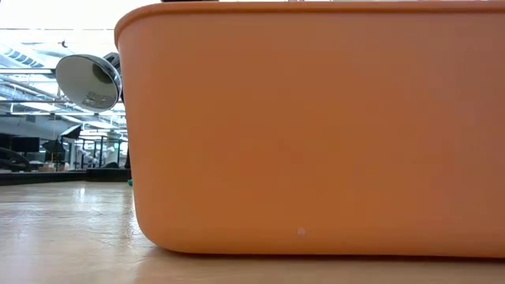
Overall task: Pick & Place Markers
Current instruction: Put the left green mini marker into the orange bin
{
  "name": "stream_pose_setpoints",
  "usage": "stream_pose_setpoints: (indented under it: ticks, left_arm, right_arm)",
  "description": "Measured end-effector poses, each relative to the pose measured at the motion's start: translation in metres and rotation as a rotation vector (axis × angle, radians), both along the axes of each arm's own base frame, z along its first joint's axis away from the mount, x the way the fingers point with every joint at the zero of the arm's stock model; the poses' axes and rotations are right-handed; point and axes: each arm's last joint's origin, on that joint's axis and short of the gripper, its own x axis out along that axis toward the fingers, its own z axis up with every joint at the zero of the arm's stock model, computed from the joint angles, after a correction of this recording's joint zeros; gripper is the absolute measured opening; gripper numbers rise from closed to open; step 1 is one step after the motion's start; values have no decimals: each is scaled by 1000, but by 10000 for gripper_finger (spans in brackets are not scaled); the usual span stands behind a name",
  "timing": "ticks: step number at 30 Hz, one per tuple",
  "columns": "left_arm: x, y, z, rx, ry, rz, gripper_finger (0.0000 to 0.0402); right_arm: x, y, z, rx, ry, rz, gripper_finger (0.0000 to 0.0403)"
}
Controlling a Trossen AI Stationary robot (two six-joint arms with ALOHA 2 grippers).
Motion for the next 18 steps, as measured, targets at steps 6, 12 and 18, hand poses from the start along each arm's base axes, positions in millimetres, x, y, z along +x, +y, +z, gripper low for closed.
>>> stream_pose_setpoints:
  ticks: [6,12,18]
  left_arm:
    - [-31,36,41,220,-24,188,170]
    - [-49,82,45,263,-10,308,170]
    - [-76,148,4,219,4,501,170]
  right_arm:
    - [0,0,0,0,0,0,11]
    - [0,0,0,0,0,0,11]
    - [0,0,0,0,0,0,11]
